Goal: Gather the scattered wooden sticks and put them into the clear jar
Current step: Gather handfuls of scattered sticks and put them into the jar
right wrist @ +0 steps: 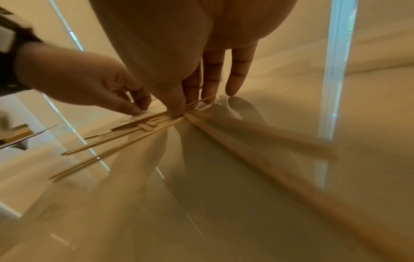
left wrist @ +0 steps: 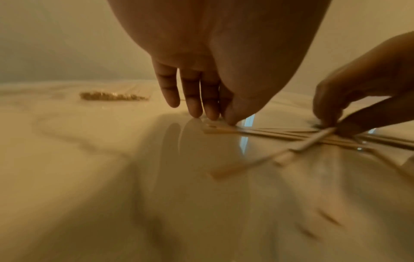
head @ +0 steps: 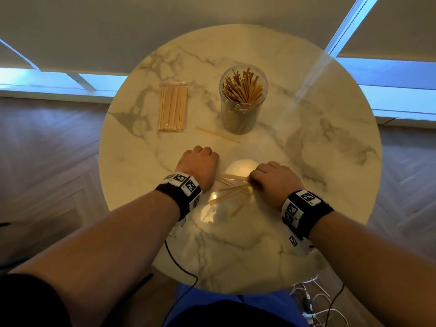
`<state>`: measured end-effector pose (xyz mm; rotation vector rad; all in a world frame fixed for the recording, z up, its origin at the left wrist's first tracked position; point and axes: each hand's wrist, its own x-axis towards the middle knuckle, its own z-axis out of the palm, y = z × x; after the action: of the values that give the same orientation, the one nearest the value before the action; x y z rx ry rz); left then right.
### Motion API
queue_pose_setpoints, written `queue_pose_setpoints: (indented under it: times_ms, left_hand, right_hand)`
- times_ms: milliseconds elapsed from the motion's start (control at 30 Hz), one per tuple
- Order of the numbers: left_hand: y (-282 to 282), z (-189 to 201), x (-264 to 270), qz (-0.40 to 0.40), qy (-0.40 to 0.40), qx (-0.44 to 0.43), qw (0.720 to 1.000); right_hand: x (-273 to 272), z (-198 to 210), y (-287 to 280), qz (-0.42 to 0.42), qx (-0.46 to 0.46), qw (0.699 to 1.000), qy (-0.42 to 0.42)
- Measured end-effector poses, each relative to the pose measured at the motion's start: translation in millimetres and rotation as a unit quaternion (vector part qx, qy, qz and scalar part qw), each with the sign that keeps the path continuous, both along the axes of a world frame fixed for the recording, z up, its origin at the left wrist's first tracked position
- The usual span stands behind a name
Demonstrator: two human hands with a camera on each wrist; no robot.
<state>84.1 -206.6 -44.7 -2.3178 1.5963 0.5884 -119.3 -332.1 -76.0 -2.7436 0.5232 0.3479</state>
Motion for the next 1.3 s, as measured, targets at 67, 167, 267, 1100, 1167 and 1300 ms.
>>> queue_pose_setpoints:
  times_ms: [67, 167, 267, 1100, 1167, 1300]
  left_hand:
    - [4, -2, -12, 0.006, 0.026, -0.017, 0.999]
    - [-3, 1, -13, 0.039, 0.063, -0.071, 0.995]
    - [-20, 0, 9, 0.071, 0.054, -0.091, 0.992]
    - [25, -16, -54, -0.023, 0.107, -0.066, 0.992]
    - [26, -19, -58, -0.016, 0.105, -0.071, 0.992]
    - [27, -23, -60, 0.005, 0.116, -0.089, 0.989]
  right_hand:
    - [-6, 3, -3, -0.016, 0.002, 1.000, 0.000]
    - [-22, 5, -2, -0.036, 0.010, 0.999, -0.037]
    - [-34, 13, 5, -0.035, 0.019, 0.999, -0.001]
    - [-52, 11, 2, -0.127, 0.055, 0.990, -0.025]
    - [-44, 8, 5, -0.123, 0.060, 0.990, -0.023]
    - [-40, 9, 6, -0.150, 0.070, 0.986, -0.003]
